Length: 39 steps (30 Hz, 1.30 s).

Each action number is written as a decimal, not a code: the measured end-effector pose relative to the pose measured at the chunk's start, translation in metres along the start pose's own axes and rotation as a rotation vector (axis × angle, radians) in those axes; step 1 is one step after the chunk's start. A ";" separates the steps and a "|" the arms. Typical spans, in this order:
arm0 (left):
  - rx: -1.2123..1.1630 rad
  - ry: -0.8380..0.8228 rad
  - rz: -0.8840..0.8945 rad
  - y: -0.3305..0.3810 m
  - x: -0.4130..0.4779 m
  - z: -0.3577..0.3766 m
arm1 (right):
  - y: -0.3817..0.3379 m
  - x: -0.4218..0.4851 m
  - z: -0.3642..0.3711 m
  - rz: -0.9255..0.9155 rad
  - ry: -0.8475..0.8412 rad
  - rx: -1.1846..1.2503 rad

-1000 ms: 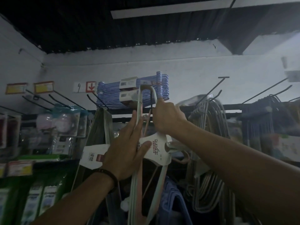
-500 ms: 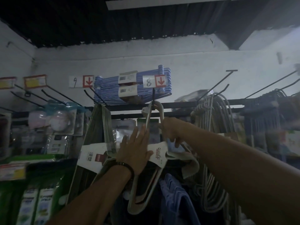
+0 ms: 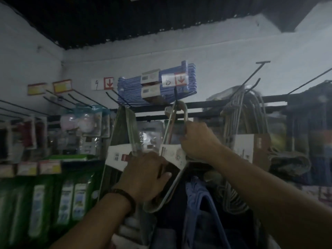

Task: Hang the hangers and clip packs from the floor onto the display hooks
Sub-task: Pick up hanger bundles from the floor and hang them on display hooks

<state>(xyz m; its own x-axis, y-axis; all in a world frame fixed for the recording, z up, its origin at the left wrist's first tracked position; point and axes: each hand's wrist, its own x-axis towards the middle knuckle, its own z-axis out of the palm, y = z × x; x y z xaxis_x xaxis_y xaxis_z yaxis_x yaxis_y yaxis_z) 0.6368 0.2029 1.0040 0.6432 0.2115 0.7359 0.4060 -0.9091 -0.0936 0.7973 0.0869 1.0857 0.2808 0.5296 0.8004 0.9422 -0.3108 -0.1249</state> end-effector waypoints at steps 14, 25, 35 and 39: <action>0.045 -0.753 -0.847 0.074 -0.439 -0.043 | -0.160 -0.348 0.151 -0.505 -0.795 0.734; -0.165 -1.009 -1.504 0.125 -0.722 -0.122 | -0.332 -0.632 0.198 -0.659 -1.504 0.714; -0.412 -0.967 -1.589 0.084 -0.925 -0.149 | -0.485 -0.772 0.239 -0.746 -1.892 0.483; -0.445 -0.889 -1.674 0.042 -0.968 -0.137 | -0.512 -0.790 0.302 -0.736 -1.891 0.424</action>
<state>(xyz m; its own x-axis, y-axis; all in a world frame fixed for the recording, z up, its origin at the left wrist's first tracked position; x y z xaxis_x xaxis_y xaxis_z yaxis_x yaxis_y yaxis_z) -0.0573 -0.0894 0.3793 -0.0067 0.7836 -0.6212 0.7836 0.3901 0.4836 0.1483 0.0658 0.3407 -0.5452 0.5063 -0.6681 0.8379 0.3053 -0.4524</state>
